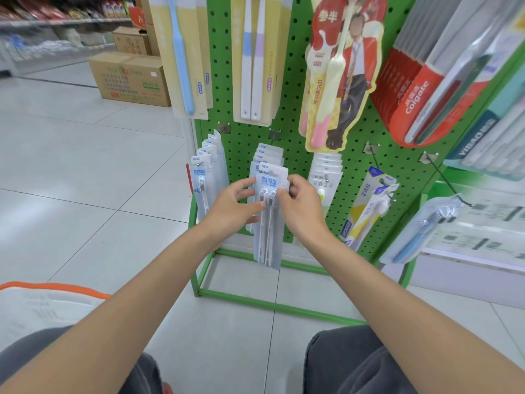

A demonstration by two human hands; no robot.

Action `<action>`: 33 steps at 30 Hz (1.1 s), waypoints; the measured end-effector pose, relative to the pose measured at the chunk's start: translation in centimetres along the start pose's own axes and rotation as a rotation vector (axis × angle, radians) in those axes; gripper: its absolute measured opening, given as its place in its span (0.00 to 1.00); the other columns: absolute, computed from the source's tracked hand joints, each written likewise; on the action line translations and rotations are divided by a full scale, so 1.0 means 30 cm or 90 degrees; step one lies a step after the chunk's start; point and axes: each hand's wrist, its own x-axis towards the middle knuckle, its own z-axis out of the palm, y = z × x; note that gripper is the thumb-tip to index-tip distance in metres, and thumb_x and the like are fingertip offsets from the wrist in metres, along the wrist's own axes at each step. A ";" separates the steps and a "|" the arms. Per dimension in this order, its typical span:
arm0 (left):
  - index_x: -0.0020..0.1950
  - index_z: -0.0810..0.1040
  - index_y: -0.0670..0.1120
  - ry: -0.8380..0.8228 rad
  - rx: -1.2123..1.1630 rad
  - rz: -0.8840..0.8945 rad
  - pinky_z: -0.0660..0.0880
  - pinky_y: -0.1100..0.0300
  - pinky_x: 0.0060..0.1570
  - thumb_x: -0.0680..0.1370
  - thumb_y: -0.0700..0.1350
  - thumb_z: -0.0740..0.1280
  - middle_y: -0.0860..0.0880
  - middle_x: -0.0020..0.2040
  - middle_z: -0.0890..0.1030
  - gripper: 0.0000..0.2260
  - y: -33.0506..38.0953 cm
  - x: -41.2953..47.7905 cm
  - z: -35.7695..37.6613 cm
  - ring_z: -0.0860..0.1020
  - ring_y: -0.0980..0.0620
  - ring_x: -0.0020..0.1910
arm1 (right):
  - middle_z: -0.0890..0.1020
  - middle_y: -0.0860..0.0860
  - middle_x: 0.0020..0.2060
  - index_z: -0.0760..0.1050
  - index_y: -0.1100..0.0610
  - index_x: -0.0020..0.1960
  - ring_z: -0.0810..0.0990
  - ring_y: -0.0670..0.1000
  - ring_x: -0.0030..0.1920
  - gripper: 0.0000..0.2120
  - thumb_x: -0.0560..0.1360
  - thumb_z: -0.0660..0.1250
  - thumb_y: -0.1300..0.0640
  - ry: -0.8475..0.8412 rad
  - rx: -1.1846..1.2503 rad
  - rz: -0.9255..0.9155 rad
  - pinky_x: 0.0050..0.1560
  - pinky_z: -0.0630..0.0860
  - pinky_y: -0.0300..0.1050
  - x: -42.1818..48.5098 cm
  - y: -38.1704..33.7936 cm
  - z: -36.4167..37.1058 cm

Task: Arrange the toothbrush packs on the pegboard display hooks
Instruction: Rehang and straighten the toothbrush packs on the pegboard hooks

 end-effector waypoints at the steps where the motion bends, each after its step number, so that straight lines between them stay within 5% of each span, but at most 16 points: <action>1: 0.65 0.71 0.55 0.004 0.000 0.002 0.81 0.61 0.50 0.79 0.37 0.68 0.60 0.53 0.76 0.20 0.001 0.004 0.003 0.80 0.53 0.56 | 0.81 0.59 0.40 0.75 0.60 0.50 0.70 0.49 0.32 0.07 0.79 0.58 0.63 0.006 -0.004 0.006 0.34 0.66 0.44 0.008 0.002 0.002; 8: 0.65 0.73 0.56 0.029 0.027 0.004 0.78 0.51 0.59 0.79 0.36 0.66 0.53 0.58 0.79 0.19 -0.004 0.026 0.007 0.80 0.54 0.55 | 0.81 0.54 0.39 0.76 0.59 0.49 0.73 0.49 0.35 0.06 0.79 0.60 0.62 0.024 -0.034 -0.007 0.35 0.68 0.44 0.035 -0.005 0.010; 15: 0.54 0.72 0.67 0.026 0.056 0.014 0.78 0.50 0.57 0.80 0.36 0.64 0.62 0.51 0.78 0.22 -0.015 0.038 -0.006 0.77 0.52 0.47 | 0.82 0.60 0.40 0.77 0.64 0.49 0.78 0.61 0.42 0.09 0.79 0.61 0.59 0.022 -0.093 -0.036 0.42 0.76 0.55 0.047 0.002 0.048; 24: 0.74 0.66 0.56 0.042 0.075 -0.001 0.78 0.56 0.55 0.80 0.38 0.66 0.61 0.55 0.76 0.25 -0.032 0.061 -0.013 0.79 0.59 0.48 | 0.82 0.55 0.41 0.78 0.61 0.49 0.74 0.50 0.34 0.09 0.79 0.59 0.61 0.003 -0.130 0.004 0.31 0.67 0.42 0.092 0.002 0.071; 28: 0.76 0.65 0.54 0.054 0.079 -0.003 0.78 0.58 0.53 0.80 0.39 0.66 0.55 0.64 0.75 0.26 -0.038 0.075 -0.015 0.79 0.61 0.46 | 0.81 0.54 0.44 0.77 0.60 0.54 0.78 0.54 0.43 0.11 0.75 0.60 0.66 0.056 -0.155 -0.068 0.43 0.76 0.49 0.100 -0.022 0.051; 33: 0.77 0.63 0.54 0.076 0.079 0.000 0.78 0.59 0.51 0.80 0.39 0.66 0.52 0.68 0.71 0.28 -0.050 0.095 -0.008 0.79 0.60 0.45 | 0.78 0.55 0.56 0.74 0.59 0.63 0.77 0.53 0.53 0.15 0.80 0.57 0.65 0.108 -0.161 -0.135 0.53 0.75 0.47 0.124 -0.050 0.007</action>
